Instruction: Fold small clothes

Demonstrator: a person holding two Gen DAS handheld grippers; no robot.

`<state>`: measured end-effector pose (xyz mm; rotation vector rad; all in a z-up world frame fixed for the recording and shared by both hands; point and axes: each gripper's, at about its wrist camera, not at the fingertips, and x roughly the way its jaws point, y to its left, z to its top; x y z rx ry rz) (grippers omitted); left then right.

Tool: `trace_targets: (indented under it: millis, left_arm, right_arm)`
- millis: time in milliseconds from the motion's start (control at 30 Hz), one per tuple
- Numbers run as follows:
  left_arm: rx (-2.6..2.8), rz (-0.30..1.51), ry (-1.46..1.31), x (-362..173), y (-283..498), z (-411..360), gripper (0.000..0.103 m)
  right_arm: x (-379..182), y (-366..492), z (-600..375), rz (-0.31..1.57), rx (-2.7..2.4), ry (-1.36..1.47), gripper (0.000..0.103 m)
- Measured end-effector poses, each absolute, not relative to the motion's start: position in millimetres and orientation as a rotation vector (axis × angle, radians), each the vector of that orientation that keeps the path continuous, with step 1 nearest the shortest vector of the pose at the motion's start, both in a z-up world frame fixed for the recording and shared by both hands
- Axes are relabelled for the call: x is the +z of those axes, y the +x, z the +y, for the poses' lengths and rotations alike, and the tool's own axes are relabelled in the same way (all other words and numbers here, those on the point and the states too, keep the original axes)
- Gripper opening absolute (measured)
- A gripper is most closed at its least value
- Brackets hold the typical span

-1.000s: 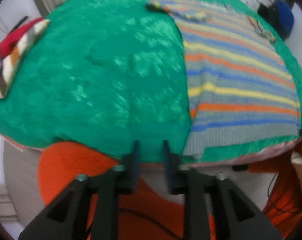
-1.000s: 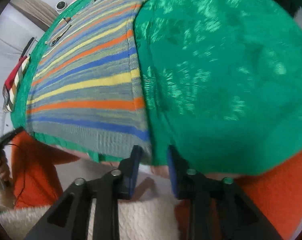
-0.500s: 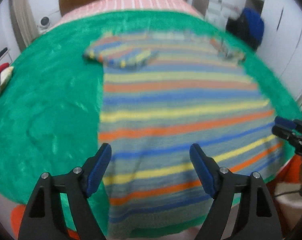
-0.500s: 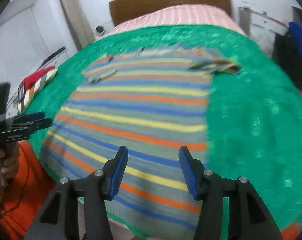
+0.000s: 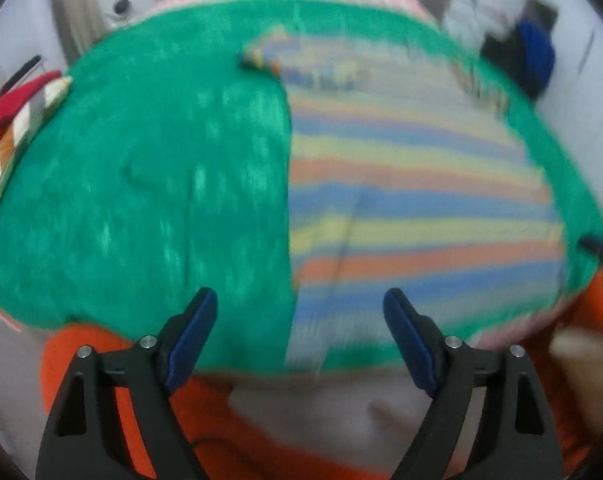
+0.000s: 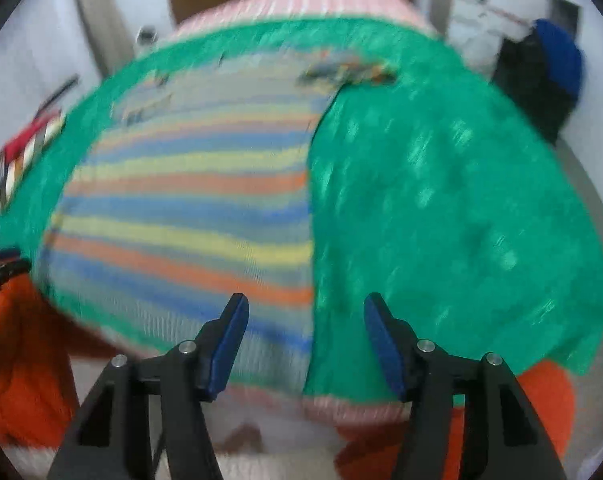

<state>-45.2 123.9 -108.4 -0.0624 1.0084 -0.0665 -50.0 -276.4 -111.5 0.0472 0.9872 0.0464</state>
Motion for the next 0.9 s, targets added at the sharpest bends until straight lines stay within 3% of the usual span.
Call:
trace_targets:
  millis: [233,467,533,600,700,900]
  left_arm:
    - [-0.060,0.883,-0.077,-89,4,87,0.097]
    - [-0.048,1.032,0.018,-175,23,56,0.099]
    - [-0.041,0.988,0.049,-179,18,52,0.103]
    - [-0.045,0.977,0.062,-179,16,51,0.103]
    - [-0.051,0.978,0.037,-179,16,55,0.103]
    - [-0.039,0.949,0.051,-180,10,53,0.103]
  right_arm:
    - [-102,-23,-235,0.851,0.094,0.069,0.066]
    - [-142,-18,-196,0.892,0.159,-0.087,0.066]
    - [-156,-15,-198,0.947,0.168,-0.074,0.071]
    - [-162,-14,-199,0.936,0.170,-0.069,0.083]
    - [-165,-14,-195,0.928,0.168,-0.091,0.090]
    - [-167,-17,-191,0.914,0.163,-0.112,0.095]
